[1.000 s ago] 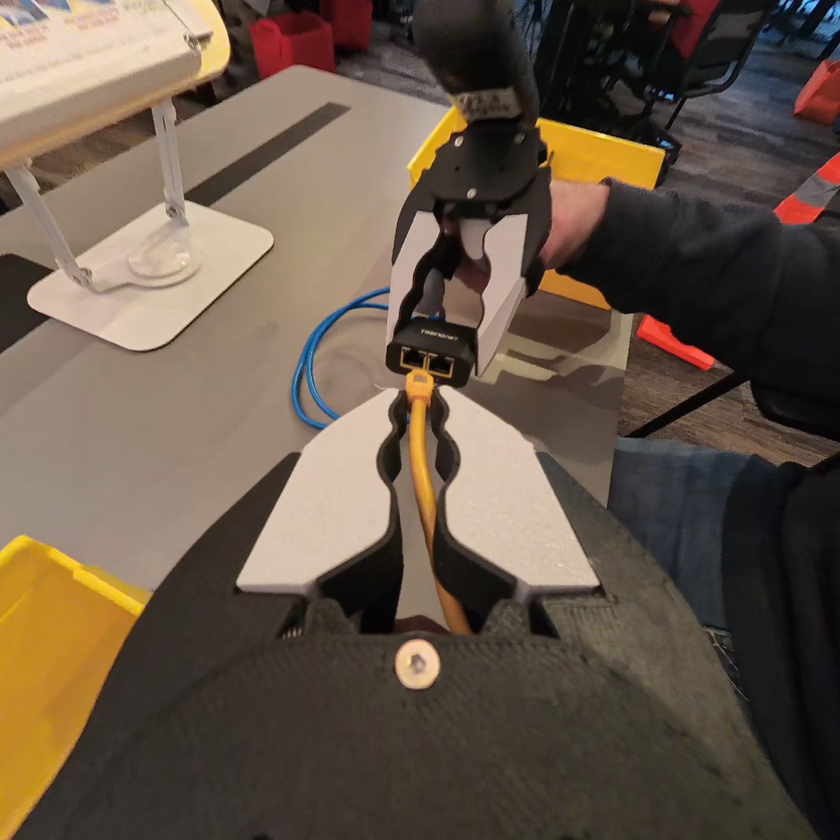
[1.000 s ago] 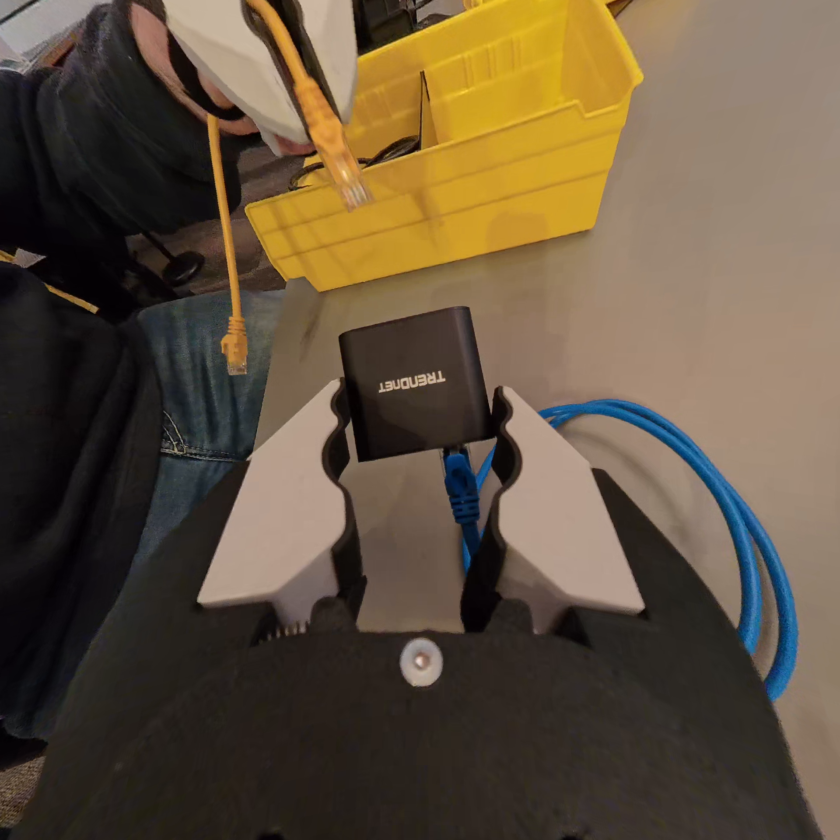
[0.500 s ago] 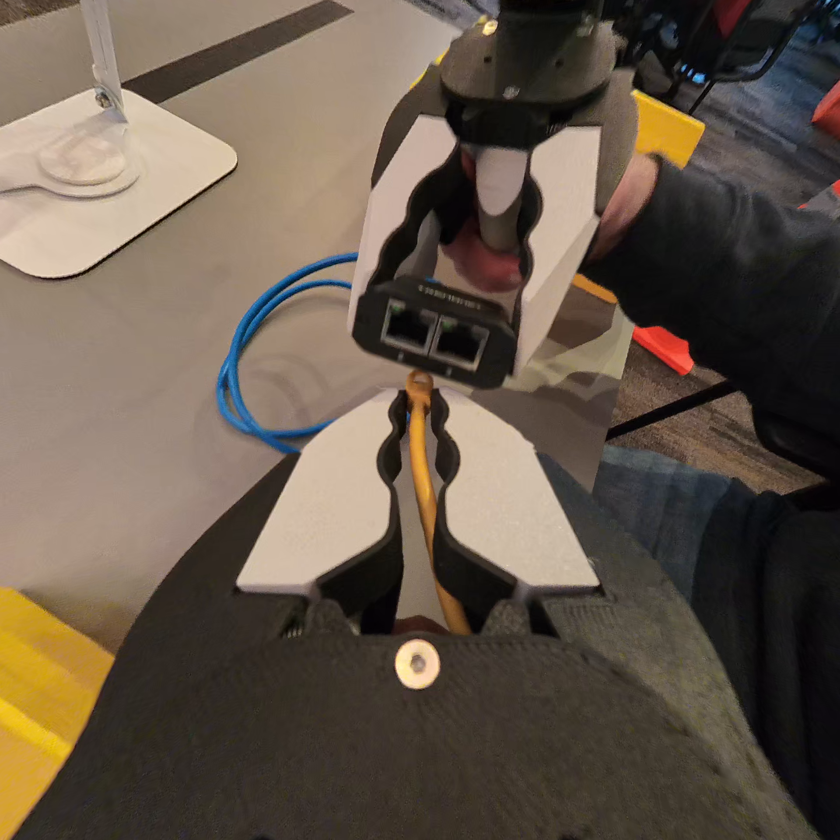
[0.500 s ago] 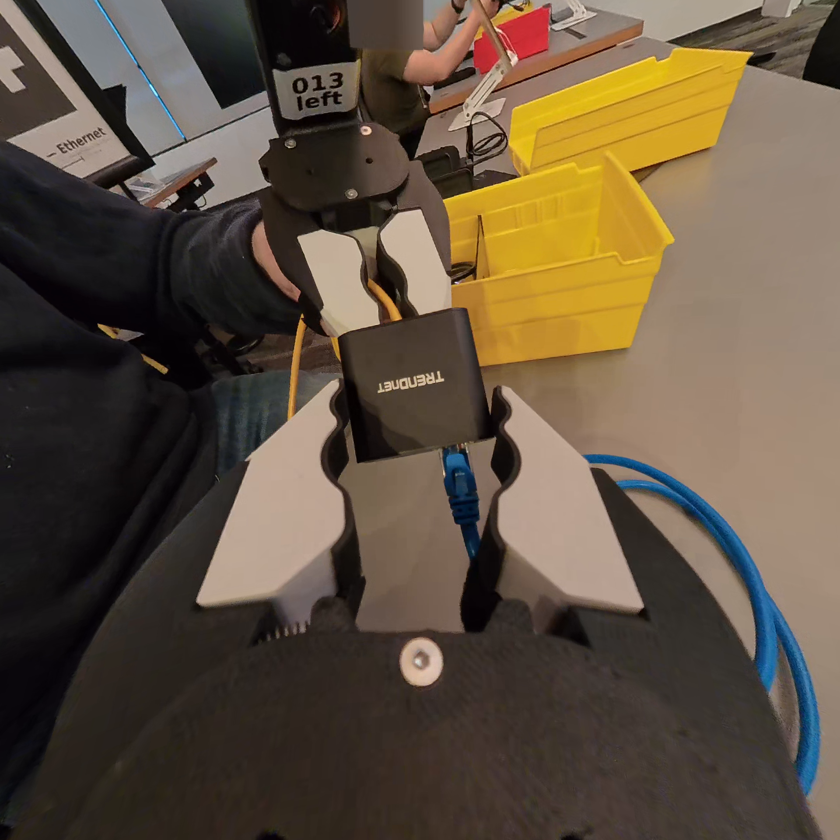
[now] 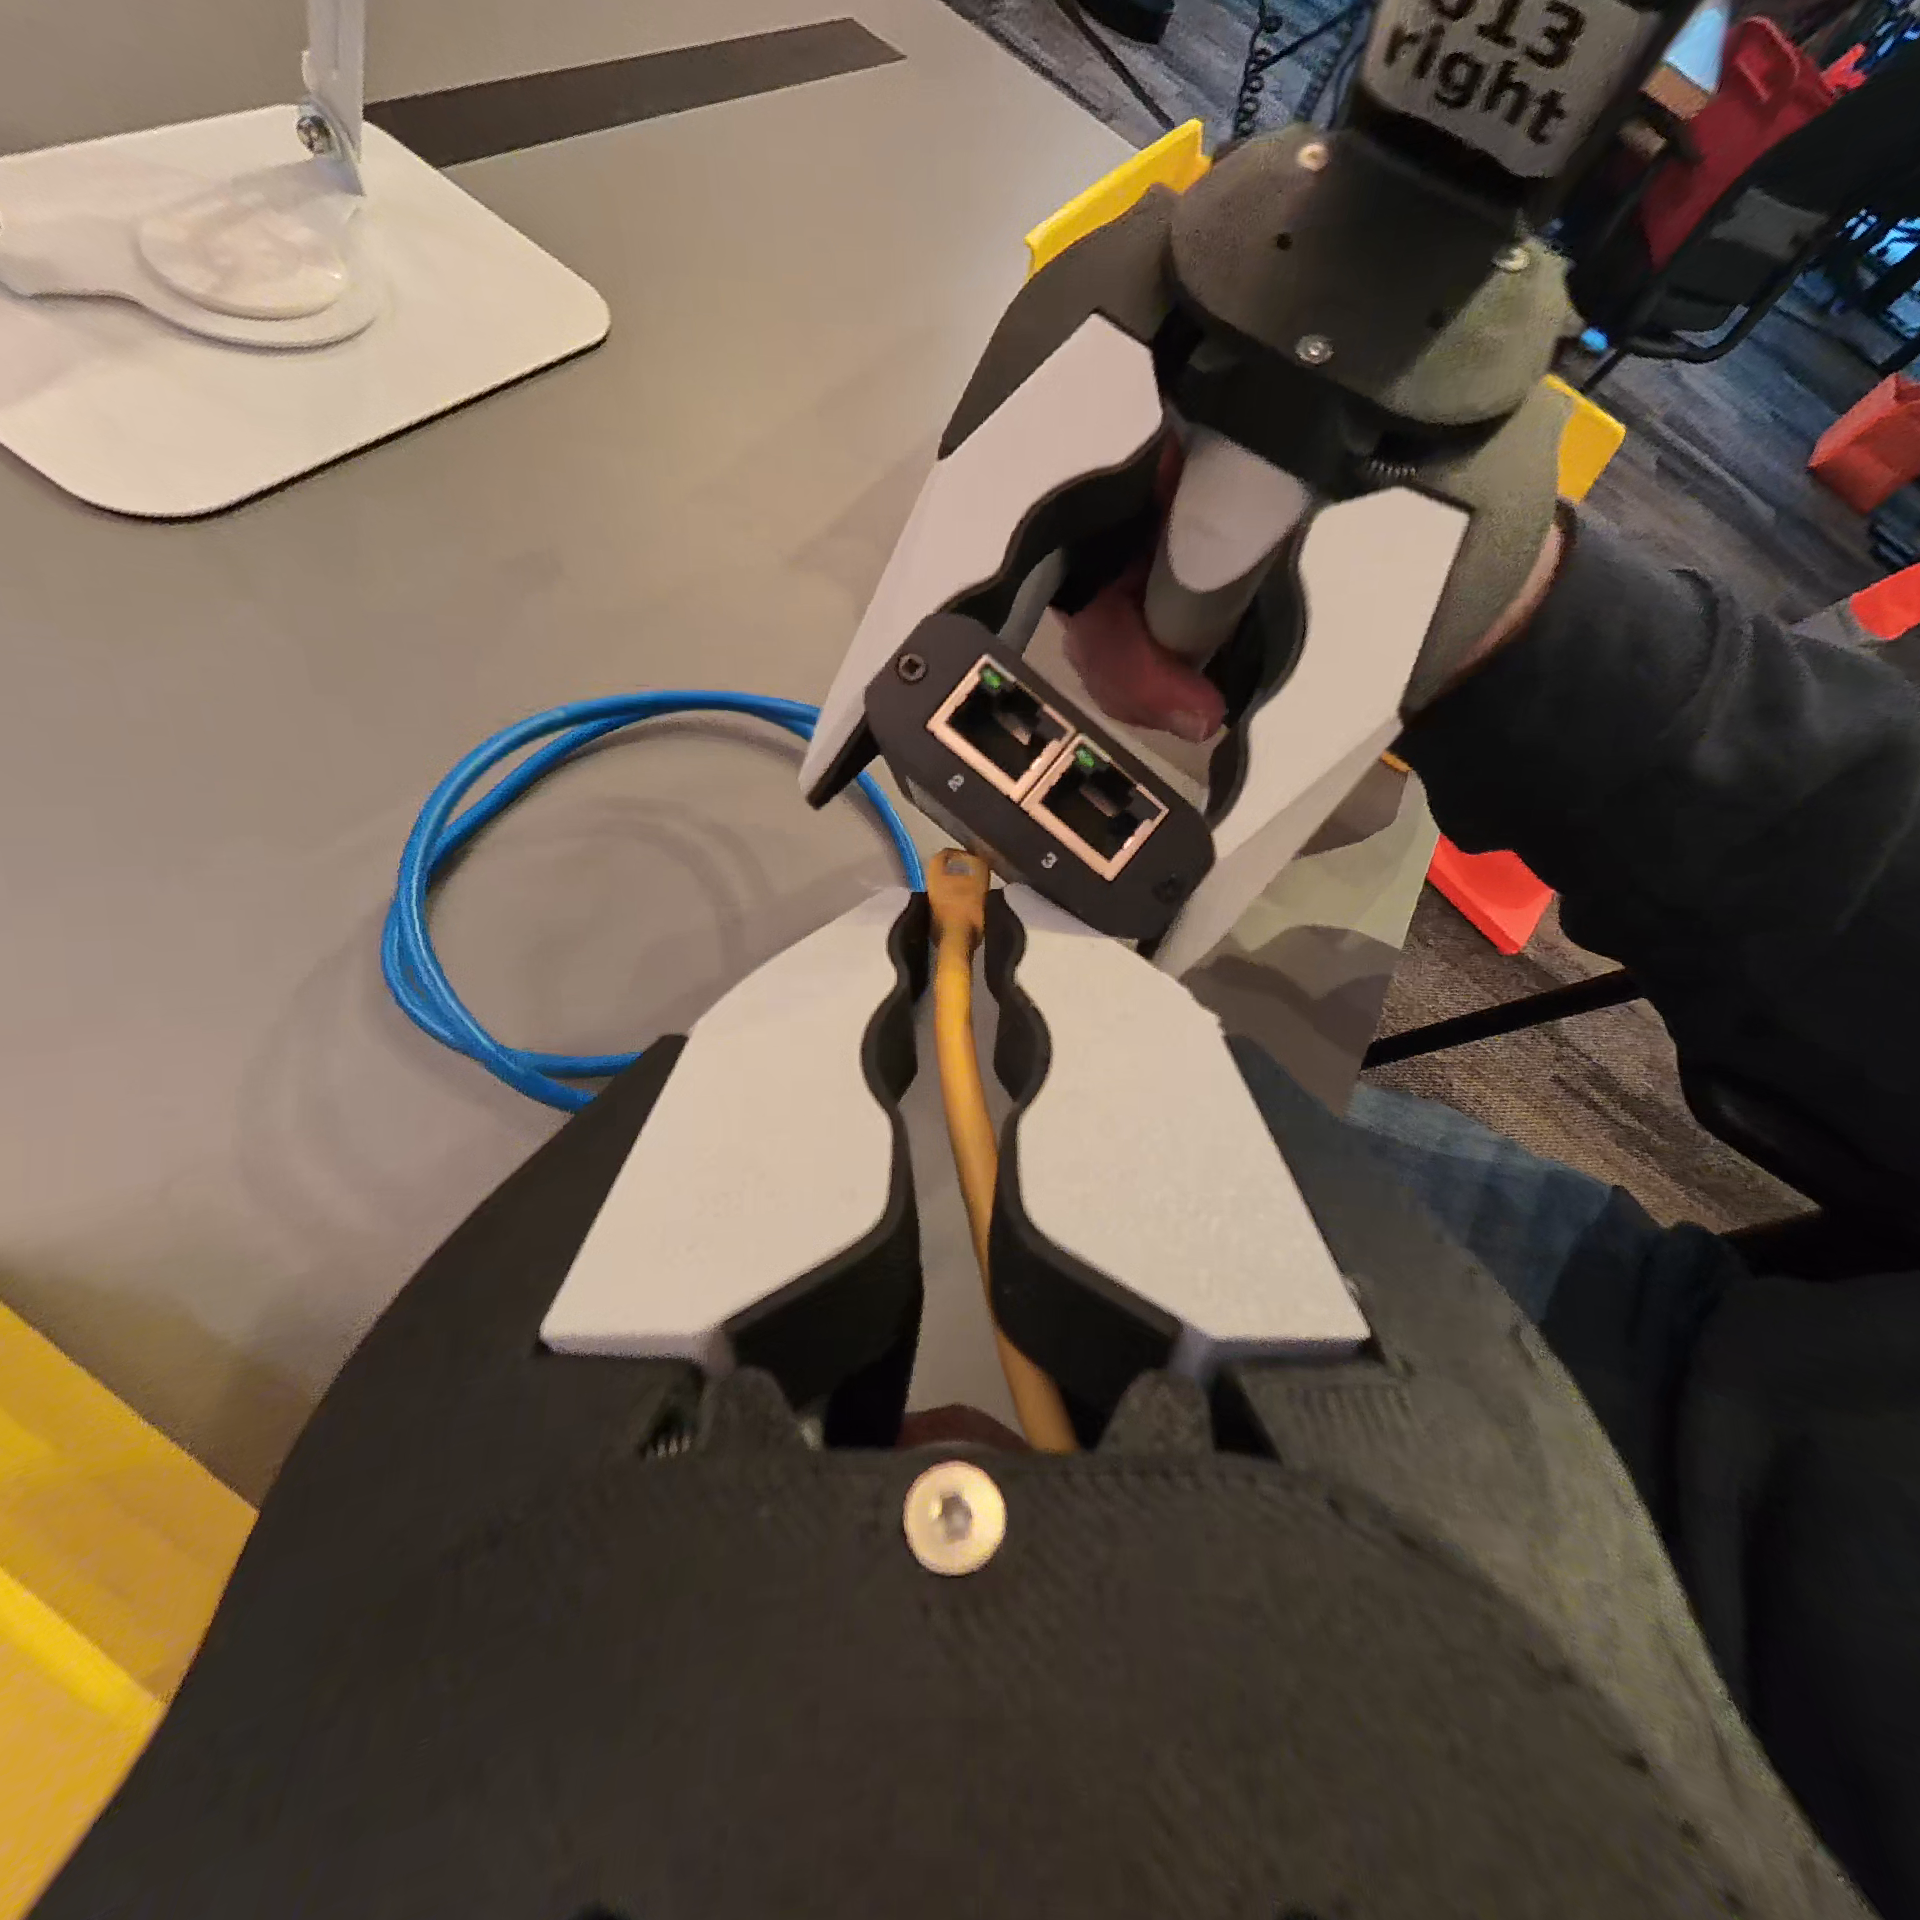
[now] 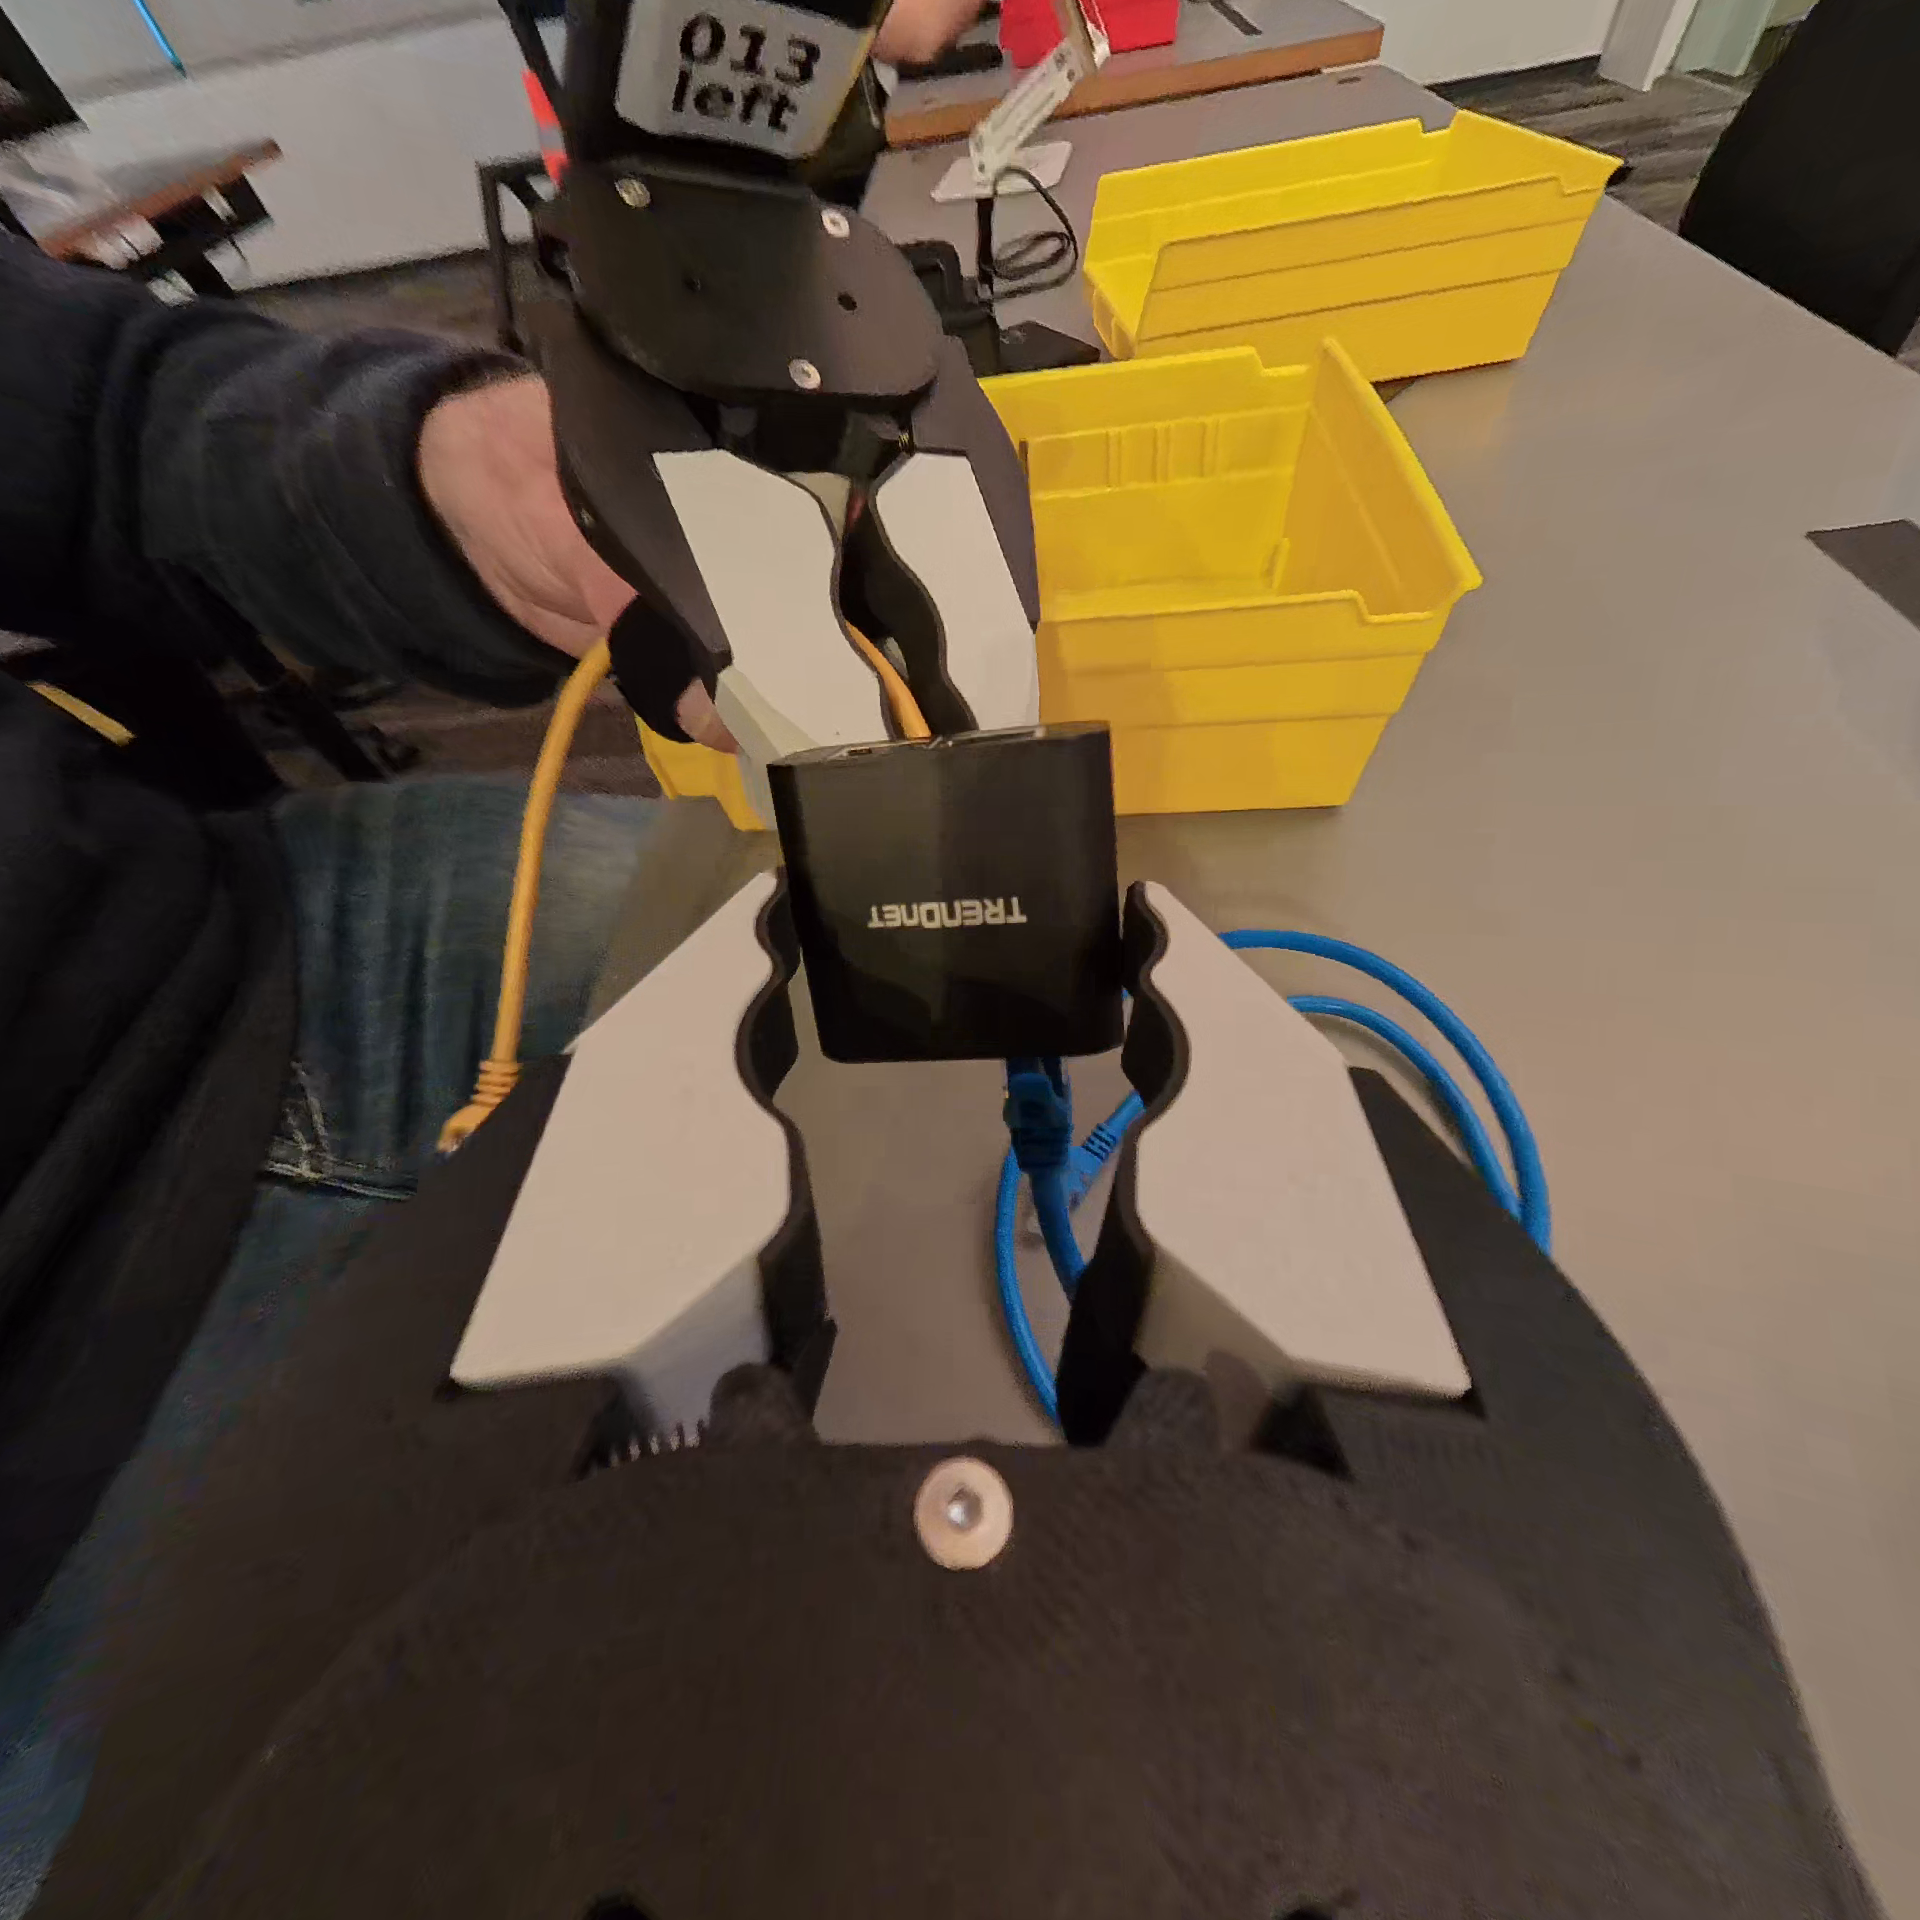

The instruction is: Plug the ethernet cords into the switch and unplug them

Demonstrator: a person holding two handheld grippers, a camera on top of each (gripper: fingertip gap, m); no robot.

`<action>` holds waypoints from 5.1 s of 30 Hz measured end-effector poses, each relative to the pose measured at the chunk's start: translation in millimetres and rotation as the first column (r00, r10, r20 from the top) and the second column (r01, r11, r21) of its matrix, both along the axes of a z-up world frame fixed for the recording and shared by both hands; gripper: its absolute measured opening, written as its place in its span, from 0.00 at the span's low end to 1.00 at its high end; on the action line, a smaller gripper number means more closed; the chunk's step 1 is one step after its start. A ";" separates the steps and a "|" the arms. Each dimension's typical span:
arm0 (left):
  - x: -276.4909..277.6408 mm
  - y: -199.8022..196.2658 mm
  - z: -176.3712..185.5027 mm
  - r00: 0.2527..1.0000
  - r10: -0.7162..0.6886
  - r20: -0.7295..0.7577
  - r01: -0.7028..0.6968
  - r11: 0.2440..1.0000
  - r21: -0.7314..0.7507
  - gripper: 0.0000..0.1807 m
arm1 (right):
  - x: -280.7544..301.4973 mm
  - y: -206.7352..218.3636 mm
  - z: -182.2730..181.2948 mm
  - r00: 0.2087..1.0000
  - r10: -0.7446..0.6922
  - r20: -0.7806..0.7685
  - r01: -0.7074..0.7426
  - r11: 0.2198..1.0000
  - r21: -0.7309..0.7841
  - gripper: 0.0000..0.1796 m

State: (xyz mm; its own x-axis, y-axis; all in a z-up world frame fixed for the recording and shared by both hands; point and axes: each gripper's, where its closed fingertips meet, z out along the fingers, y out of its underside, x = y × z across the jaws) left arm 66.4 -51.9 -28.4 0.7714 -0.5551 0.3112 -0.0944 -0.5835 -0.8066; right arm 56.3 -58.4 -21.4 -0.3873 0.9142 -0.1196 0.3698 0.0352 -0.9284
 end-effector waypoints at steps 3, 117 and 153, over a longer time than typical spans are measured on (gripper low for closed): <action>3.6 0.2 -0.4 1.000 0.006 0.004 -0.006 1.000 -0.011 0.06 | -5.1 -0.7 -7.1 0.999 -0.021 0.028 0.019 0.996 0.085 0.35; 1.8 -22.1 39.0 0.962 -0.193 -0.193 0.221 0.966 0.134 0.06 | 39.9 -4.1 9.4 0.940 -0.102 0.325 -0.098 0.833 0.545 0.34; 42.1 -30.6 37.6 0.959 -0.277 -0.065 0.284 0.939 0.192 0.06 | 21.2 -34.0 16.2 0.978 0.064 0.197 -0.124 0.943 0.309 0.38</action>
